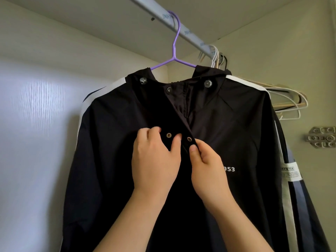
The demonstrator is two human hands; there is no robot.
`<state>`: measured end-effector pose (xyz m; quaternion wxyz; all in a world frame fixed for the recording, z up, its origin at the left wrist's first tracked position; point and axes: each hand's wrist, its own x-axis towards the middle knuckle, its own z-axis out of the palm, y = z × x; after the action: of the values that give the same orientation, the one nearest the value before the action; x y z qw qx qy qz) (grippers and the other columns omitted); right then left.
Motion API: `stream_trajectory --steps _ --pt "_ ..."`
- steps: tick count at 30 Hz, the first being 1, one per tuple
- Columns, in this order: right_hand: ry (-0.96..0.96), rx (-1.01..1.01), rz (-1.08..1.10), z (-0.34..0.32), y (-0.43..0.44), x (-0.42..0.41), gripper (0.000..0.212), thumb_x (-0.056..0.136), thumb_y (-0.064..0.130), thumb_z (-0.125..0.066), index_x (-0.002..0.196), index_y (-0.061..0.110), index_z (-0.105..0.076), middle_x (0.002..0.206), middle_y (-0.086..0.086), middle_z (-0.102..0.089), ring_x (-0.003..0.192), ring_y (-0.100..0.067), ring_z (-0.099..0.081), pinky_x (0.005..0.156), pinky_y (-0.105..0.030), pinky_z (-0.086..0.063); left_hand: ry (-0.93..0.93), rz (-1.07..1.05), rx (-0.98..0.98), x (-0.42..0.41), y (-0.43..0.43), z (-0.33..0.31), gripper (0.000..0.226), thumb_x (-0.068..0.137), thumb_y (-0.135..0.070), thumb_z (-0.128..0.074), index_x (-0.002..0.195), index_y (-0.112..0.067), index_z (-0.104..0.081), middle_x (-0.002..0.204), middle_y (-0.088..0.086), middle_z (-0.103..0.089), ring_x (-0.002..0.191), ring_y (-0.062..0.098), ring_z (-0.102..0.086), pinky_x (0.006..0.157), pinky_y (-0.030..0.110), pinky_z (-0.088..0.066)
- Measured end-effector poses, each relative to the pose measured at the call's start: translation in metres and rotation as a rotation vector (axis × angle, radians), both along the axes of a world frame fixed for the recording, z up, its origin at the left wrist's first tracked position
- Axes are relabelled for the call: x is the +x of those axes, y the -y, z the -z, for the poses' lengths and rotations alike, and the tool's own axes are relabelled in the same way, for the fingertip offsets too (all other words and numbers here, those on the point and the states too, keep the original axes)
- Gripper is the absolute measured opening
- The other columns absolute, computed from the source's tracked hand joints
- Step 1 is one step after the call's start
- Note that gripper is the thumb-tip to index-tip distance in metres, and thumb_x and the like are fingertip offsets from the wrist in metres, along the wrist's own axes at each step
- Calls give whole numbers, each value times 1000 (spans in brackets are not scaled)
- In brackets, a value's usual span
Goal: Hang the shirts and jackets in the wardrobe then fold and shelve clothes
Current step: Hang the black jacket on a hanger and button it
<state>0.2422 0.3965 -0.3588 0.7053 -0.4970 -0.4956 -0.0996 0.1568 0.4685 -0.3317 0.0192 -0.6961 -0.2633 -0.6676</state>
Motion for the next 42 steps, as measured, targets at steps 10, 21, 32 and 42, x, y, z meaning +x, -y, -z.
stream_trajectory --steps 10,21,32,42 --pt "-37 -19 -225 2 2 1 29 100 35 -42 107 31 -70 99 -4 -74 99 -32 -68 93 -58 -51 -51 22 -176 -2 14 -13 38 98 -47 -50 76 -17 -57 74 -1 -62 63 16 -53 51 25 -29" --pt "72 211 251 6 3 -11 18 96 22 -60 108 36 -64 87 18 -68 82 -3 -66 71 -11 -47 97 431 -236 -13 -3 -9 21 79 -40 -81 72 -28 -66 67 -17 -68 65 -6 -64 55 6 -45" --pt "164 295 398 -9 -1 -28 8 89 18 -73 94 22 -78 91 18 -68 90 4 -64 80 -5 -44 37 702 -152 -25 -13 -1 20 79 -24 -84 86 -39 -73 78 -17 -74 74 2 -72 66 14 -55" --pt "112 195 33 -4 2 -21 38 86 -4 -62 106 24 -78 103 20 -68 103 2 -63 86 -10 -47 -21 660 -53 -35 -17 -8 29 78 -10 -84 75 -37 -73 73 -17 -73 70 2 -71 64 13 -54"
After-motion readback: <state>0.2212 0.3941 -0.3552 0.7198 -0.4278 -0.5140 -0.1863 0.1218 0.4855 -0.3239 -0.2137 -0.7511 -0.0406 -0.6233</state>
